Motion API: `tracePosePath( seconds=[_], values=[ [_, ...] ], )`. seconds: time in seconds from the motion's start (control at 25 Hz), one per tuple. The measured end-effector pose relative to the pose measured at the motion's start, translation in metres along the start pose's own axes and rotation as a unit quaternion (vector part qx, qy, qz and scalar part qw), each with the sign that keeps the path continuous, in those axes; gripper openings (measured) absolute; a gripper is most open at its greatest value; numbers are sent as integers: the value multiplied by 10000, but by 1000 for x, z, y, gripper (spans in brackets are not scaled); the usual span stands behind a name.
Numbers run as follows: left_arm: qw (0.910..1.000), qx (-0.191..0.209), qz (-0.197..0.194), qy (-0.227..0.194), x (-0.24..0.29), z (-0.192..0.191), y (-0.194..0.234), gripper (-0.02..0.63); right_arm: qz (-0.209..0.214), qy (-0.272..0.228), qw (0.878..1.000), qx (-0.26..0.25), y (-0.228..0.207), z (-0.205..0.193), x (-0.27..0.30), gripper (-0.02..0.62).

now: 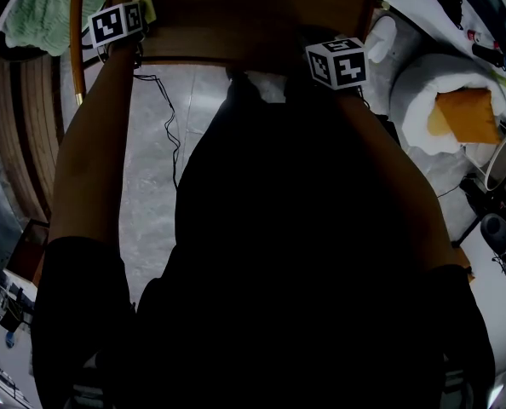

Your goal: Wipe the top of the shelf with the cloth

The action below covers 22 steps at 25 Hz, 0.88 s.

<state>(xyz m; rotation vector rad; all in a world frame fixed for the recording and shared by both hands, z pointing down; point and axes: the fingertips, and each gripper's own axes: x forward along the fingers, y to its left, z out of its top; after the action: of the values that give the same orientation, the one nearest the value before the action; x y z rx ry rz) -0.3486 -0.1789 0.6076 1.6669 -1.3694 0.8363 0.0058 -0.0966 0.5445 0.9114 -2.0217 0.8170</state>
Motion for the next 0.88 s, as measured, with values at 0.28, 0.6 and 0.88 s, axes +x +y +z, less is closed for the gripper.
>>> tracePosePath(
  seconds=[0.28,0.6,0.88],
  values=[
    [9943,-779,718,77,-16,-6,44,28,15,-16,10000,28,-8,-13,-8,28],
    [9837,-1306,1214,245,-32,-12,67,28,-123,-124,9996,199,-51,-29,-37,28],
    [9988,-341,317,-145,-3,15,-82,28,-416,-436,9953,758,-127,-44,-76,28]
  ],
)
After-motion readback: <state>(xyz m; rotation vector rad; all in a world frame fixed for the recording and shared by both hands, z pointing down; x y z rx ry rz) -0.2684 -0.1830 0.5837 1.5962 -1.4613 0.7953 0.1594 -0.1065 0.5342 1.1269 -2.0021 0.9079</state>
